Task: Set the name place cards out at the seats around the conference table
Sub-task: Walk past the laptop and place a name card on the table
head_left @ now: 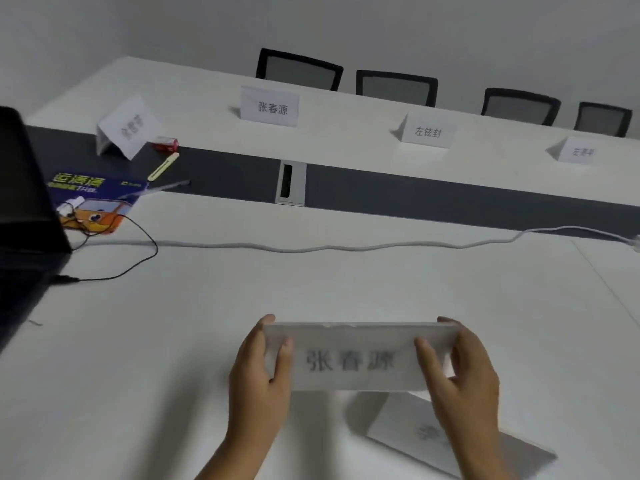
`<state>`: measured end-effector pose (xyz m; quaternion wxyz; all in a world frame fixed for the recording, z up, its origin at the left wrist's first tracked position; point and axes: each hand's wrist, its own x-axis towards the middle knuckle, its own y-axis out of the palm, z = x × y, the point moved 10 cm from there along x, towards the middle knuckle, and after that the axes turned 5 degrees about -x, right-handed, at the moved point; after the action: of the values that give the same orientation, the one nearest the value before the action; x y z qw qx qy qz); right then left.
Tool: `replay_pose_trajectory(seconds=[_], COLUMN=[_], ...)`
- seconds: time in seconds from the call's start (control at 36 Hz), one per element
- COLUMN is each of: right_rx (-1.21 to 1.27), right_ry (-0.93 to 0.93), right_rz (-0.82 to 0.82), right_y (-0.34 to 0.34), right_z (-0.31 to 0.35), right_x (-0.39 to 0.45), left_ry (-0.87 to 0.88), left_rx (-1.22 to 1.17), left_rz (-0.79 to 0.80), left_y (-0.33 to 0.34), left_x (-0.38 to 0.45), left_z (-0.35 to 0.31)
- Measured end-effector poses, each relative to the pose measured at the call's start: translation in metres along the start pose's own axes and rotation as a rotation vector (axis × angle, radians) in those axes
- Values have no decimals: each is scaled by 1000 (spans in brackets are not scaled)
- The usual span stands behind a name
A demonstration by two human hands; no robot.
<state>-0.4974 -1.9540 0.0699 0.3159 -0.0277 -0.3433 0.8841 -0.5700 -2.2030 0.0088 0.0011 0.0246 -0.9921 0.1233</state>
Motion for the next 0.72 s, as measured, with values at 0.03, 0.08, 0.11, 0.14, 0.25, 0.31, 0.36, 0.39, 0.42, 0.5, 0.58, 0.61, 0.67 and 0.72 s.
replay_pose_trajectory(seconds=[0.03, 0.08, 0.11, 0.14, 0.25, 0.31, 0.36, 0.39, 0.42, 0.5, 0.58, 0.61, 0.67, 0.72], right_rx=[-10, -26, -30, -31, 11, 22, 31, 36, 40, 56, 84, 95, 110, 123], right_ry=[-31, -83, -84, -73, -15, 27, 67, 84, 101, 134, 160, 171, 194, 218], right_rz=[48, 132, 169, 207, 318, 340, 344, 346, 351, 360, 351, 348, 350, 352], right_y=[20, 61, 82, 103, 169, 190, 205, 211, 216, 228, 233, 233, 235, 237], right_z=[6, 14, 16, 16, 10, 3, -6, -9, -13, -20, -28, -30, -33, -33], right_x=[3, 10, 12, 13, 15, 17, 21, 22, 23, 24, 28, 30, 35, 41], left_ry=[-49, -98, -99, -96, -89, -84, -77, -78, -85, -123, -122, -117, -112, -108], left_rx=[-36, -62, -57, -47, 1, 7, 29, 48, 69, 123, 119, 117, 113, 110], left_rz=[-25, -73, -94, -113, -134, -101, -59, -39, -21, 14, 26, 25, 18, 9], left_y=[-11, -30, -38, -44, -60, -62, -60, -59, -57, -54, -52, -52, -53, -53], left_x=[11, 34, 44, 54, 86, 100, 113, 120, 125, 138, 147, 149, 153, 156], left_z=[10, 29, 37, 44, 67, 76, 86, 91, 96, 112, 120, 121, 122, 122])
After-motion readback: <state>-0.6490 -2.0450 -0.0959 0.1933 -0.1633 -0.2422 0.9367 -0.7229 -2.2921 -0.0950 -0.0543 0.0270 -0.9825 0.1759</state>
